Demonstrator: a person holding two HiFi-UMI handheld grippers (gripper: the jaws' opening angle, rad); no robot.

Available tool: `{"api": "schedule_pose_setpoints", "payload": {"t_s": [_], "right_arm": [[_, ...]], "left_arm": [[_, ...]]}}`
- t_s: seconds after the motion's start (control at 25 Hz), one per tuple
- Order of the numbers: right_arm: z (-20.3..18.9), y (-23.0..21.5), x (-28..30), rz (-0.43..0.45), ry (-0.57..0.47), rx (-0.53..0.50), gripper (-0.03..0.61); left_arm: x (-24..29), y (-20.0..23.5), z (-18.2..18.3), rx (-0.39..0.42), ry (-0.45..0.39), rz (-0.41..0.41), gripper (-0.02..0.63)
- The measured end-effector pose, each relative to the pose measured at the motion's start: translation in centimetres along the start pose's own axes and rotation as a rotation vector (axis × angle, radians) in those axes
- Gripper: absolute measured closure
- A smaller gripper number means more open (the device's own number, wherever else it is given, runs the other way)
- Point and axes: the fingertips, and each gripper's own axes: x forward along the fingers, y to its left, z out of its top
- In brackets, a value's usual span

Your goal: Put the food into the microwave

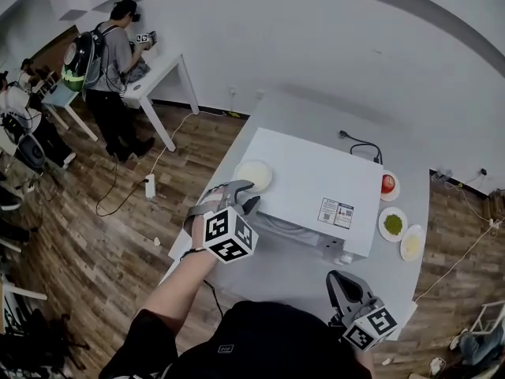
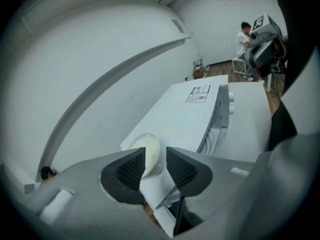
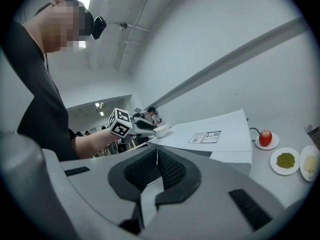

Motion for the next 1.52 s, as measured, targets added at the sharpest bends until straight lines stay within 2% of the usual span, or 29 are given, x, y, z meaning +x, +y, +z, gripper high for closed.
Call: {"api": "schedule_pose_setpoints", "payload": {"t_s": [0.12,0.28,0.6,0.88,1.04,1.28,1.52], "right_arm": [[0.0,-0.2,-0.2,-0.017,-0.002,0.003,0.563],[0.0,-0.6,-0.6,-0.039,-0.011,0.012,0.562],[0.0,-0.2,-1.4,-0.065,-0.017,0.017,0.563],[-0.4,-0.2,-2.0,-0.078,-0.018,0.037,0.561],[-0.8,-0.1,-2.0,-0.075,-0.008,0.047,0.563],[-1.0,-0.6,-2.3,-0.083,-0.009,0.058,0.563],[-0.8,-1.0,-2.6,-0.085,-0.015,0.069,0.563]], "left_arm": [[0.5,0.2,-0.2,0.058,0.028,-0.001,0.497],[1.3,-0.3,-0.7,0.093,0.058,-0.029,0.497],[1.7,-0.4,-1.0,0.125,0.066,-0.017,0.489],[2.4,-0.6,-2.2,0.221,0.128,-0.001,0.489],[2.8,-0.6,-2.2,0.250,0.125,0.010,0.491],[3.4,-0.7,-1.9,0.346,0.141,0.030,0.500],[3.0,-0.9,-1.8,0.374,0.139,0.040,0.508]]}}
